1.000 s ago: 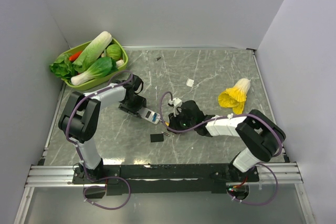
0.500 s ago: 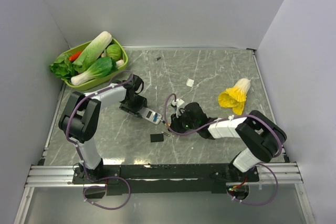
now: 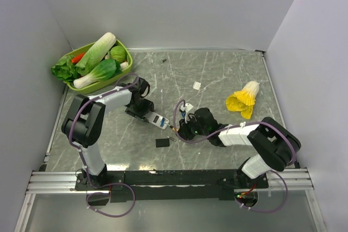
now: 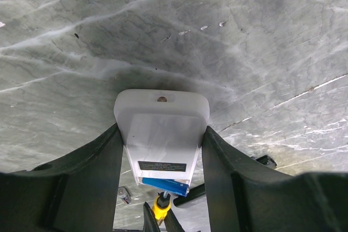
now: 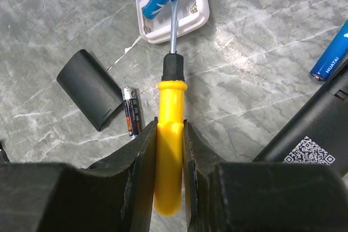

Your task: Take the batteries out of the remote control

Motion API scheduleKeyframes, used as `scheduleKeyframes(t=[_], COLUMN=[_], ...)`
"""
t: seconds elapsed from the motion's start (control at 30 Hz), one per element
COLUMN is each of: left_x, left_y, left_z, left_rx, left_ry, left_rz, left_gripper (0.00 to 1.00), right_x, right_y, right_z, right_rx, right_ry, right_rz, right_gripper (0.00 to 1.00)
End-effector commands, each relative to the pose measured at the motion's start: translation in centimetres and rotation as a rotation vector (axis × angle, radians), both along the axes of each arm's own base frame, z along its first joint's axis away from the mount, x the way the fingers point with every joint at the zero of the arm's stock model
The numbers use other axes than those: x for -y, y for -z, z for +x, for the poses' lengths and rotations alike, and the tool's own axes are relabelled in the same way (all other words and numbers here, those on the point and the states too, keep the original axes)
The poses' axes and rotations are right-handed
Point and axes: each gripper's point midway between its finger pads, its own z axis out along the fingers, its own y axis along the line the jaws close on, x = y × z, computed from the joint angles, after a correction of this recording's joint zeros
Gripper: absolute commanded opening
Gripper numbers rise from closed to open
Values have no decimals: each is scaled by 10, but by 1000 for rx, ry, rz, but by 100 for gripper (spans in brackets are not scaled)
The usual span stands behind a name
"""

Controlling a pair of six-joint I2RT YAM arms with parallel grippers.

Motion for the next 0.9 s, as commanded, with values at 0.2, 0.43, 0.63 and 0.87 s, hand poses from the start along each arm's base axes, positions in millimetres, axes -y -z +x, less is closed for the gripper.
scheduleKeyframes(t=[0.2, 0.43, 0.63, 0.87], left_x=[-1, -1, 0, 2], left_y=[30, 31, 33, 24], left_z=[-14, -14, -15, -2], left_rx=[-77, -76, -77, -36], left_ry=[4, 7, 13, 51], left_rz=[34, 36, 30, 50], left_gripper=[1, 1, 1, 1], right_x=[-19, -23, -20, -14], right_y=[-52, -51, -47, -52], right_z=[-5, -14, -10, -7], right_rx=[146, 125, 112, 89], right_ry=[-118, -149, -109, -52], right_rz=[127, 131, 84, 79], right_gripper=[0, 0, 0, 0])
